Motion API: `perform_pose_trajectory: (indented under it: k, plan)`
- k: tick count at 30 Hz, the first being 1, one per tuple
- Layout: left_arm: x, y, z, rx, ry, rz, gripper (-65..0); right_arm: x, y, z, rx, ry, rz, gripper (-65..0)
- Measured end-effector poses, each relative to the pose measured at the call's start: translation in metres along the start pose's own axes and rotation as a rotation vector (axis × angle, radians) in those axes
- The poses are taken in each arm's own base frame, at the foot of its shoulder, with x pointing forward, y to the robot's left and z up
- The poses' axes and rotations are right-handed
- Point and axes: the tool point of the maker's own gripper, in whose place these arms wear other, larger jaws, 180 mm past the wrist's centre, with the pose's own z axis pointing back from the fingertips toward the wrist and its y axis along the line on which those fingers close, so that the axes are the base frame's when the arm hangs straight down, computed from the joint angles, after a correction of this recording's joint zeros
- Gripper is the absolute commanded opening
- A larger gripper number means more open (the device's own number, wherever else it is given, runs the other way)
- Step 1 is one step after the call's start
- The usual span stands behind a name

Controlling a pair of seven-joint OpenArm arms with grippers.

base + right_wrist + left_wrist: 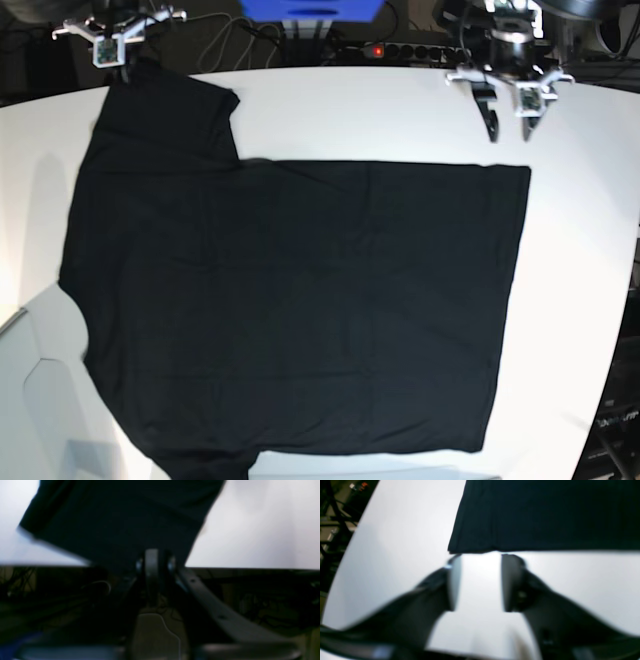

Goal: Fold the T-shirt properly
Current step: 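Lower both grippers to the shoulder corners of the black T-shirt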

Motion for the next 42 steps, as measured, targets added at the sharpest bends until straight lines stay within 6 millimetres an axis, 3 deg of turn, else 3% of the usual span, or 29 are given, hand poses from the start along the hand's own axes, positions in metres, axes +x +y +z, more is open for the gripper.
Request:
perform_pose_trajectory:
  k: [2, 5, 12, 16, 21, 24, 33, 42]
  plan:
    - [0.011, 0.005, -0.01, 0.012, -0.035, 0.056, -26.7, 0.007, -0.01, -0.006, -0.049, -0.024, -0.021, -45.1]
    - [0.003, 0.019, -0.026, 0.05, 0.039, 0.148, -26.2, 0.02, -0.023, -0.014, -0.107, -0.069, -0.044, -40.2]
    - [-0.006, 0.051, -0.068, 0.137, 0.119, 0.306, -22.6, 0.034, -0.03, -0.024, -0.106, -0.112, -0.014, -38.2]
    - [-0.025, 0.052, -0.08, 0.144, 0.174, 0.325, -22.6, 0.042, -0.029, -0.029, -0.108, -0.136, -0.023, -38.2]
    - [-0.034, 0.058, -0.097, 0.16, 0.183, 0.34, -22.6, 0.033, -0.028, -0.034, -0.107, -0.075, -0.031, -38.2]
    - [-0.048, 0.049, -0.102, 0.102, 0.23, 0.323, -22.7, 0.035, -0.028, -0.037, -0.107, -0.072, -0.034, -38.2]
    - [-0.051, 0.043, -0.111, 0.067, 0.211, 0.331, -23.0, 0.035, -0.028, -0.038, -0.108, -0.068, -0.036, -38.4]
    - [-0.054, 0.046, -0.11, 0.074, 0.215, 0.33, -38.8, 0.037, -0.03, -0.039, -0.1, -0.074, -0.015, -38.7]
